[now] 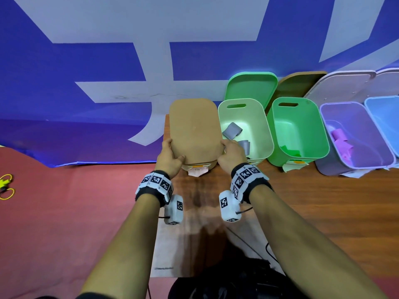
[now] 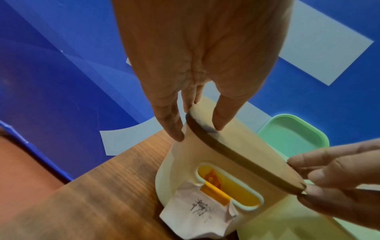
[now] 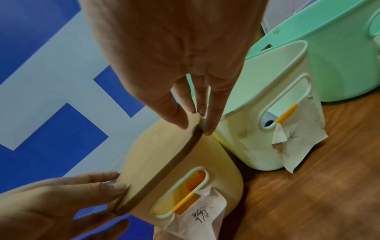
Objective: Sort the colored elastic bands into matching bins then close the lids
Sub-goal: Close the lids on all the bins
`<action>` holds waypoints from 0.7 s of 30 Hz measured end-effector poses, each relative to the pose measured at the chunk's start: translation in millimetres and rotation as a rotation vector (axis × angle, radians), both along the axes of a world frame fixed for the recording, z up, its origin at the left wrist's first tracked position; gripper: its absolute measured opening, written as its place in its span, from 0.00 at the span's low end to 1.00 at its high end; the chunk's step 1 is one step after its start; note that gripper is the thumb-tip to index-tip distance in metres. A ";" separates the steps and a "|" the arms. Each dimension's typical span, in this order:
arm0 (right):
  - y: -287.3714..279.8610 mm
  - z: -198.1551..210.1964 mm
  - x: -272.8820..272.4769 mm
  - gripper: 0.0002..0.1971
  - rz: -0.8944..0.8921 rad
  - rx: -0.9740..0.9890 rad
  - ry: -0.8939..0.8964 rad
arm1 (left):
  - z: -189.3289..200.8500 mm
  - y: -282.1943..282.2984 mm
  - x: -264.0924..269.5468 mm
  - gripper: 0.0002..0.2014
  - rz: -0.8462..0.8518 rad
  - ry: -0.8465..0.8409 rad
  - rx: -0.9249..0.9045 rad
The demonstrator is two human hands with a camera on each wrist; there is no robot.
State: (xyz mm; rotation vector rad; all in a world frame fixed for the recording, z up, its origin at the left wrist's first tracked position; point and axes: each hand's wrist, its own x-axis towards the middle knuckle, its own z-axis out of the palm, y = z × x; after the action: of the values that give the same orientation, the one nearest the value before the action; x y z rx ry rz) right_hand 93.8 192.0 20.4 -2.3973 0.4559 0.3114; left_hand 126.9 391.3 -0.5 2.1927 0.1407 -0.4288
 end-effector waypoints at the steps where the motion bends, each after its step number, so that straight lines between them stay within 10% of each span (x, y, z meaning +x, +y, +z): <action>1: 0.6 -0.2 -0.6 0.16 0.007 -0.009 0.000 | -0.1 0.0 -0.4 0.34 0.000 0.001 -0.001; 21: 11.1 -3.0 6.8 0.19 0.034 -0.030 -0.012 | -3.8 3.0 10.3 0.40 0.084 0.039 -0.031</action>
State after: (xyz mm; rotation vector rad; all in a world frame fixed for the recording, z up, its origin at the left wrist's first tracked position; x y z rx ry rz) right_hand 100.6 203.0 17.4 -2.4367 0.4171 0.3068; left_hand 137.2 394.3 -4.3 2.1399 0.2452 -0.4242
